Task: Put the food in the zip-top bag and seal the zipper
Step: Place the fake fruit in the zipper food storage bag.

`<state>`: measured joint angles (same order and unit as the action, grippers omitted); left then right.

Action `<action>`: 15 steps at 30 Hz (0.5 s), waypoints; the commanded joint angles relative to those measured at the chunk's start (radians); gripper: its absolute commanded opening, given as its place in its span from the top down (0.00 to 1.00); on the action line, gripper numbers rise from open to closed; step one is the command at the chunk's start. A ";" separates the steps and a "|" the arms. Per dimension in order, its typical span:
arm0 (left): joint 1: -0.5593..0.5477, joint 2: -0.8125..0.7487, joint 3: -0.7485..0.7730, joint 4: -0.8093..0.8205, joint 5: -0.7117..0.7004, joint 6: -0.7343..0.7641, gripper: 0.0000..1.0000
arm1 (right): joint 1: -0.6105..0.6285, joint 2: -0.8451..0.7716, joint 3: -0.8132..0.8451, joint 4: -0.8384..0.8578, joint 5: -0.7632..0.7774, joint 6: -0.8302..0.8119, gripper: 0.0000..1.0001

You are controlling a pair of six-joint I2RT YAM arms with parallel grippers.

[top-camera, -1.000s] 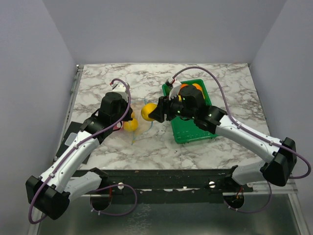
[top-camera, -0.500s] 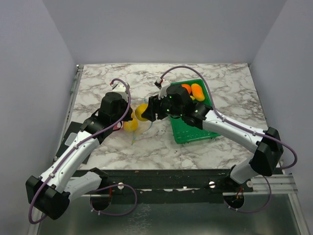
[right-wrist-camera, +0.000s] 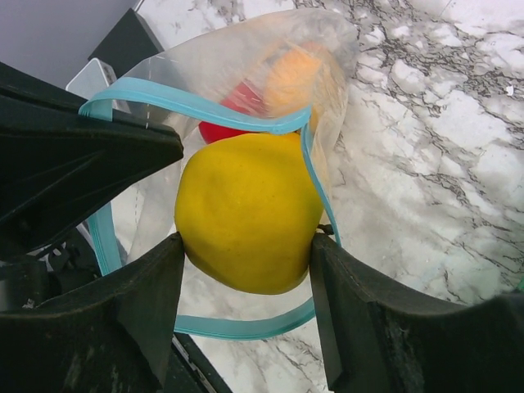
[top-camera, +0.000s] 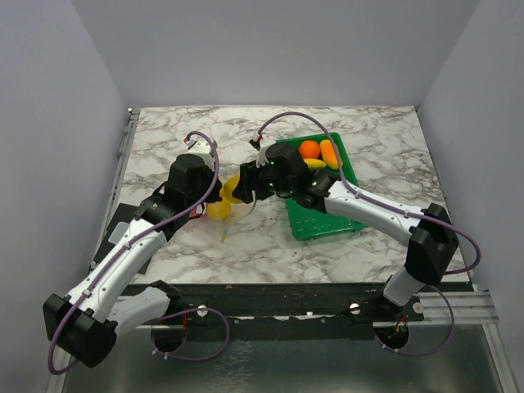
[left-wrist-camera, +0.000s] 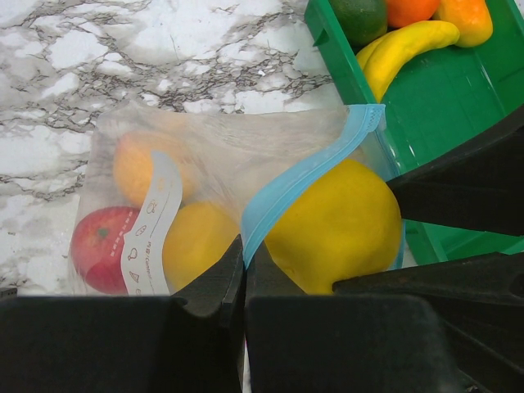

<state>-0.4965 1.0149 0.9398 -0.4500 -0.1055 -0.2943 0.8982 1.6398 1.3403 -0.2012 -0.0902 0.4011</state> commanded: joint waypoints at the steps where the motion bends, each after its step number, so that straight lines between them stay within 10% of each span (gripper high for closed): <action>1: 0.007 0.000 -0.013 0.014 -0.008 0.008 1.00 | 0.011 0.014 0.028 0.023 0.042 0.008 0.35; 15: 0.007 0.006 -0.012 0.013 -0.011 0.009 1.00 | 0.015 -0.070 -0.011 0.042 0.056 0.025 0.21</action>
<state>-0.4965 1.0176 0.9398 -0.4503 -0.1051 -0.2939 0.9043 1.6329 1.3396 -0.1909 -0.0647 0.4179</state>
